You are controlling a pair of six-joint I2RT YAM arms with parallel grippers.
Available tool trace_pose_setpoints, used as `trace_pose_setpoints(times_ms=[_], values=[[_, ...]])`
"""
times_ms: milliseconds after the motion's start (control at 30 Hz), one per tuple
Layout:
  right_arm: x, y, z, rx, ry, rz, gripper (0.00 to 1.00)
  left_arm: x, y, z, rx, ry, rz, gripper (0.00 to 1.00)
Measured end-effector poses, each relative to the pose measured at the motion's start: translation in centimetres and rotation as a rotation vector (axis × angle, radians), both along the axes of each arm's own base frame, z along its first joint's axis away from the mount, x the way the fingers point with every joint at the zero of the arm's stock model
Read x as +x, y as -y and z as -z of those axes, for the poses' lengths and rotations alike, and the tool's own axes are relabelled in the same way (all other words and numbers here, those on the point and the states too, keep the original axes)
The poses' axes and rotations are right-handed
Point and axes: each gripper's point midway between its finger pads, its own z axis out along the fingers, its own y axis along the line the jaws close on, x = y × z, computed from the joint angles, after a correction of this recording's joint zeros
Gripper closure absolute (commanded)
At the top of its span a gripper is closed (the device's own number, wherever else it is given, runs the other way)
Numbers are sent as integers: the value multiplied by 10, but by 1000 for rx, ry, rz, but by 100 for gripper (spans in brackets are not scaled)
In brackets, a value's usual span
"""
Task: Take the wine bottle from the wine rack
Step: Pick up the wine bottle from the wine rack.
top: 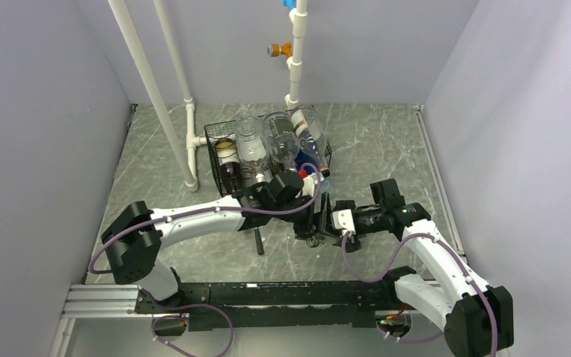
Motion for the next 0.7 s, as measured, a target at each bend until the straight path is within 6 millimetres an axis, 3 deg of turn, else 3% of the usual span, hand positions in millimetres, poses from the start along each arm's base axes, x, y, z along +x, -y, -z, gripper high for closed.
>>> trace_pose_setpoints(times_ms=[367,433,700], values=[[-7,-5,-5,43,-68,-5,46,-5,-18,-22,-104,139,24,6],[-6,-5,-6,40,-70,1,46,-6,-18,-27,-131,160,35,1],[-3,-4,-6,41,-85,15,47,-12,-29,-37,-223,286,63,0]])
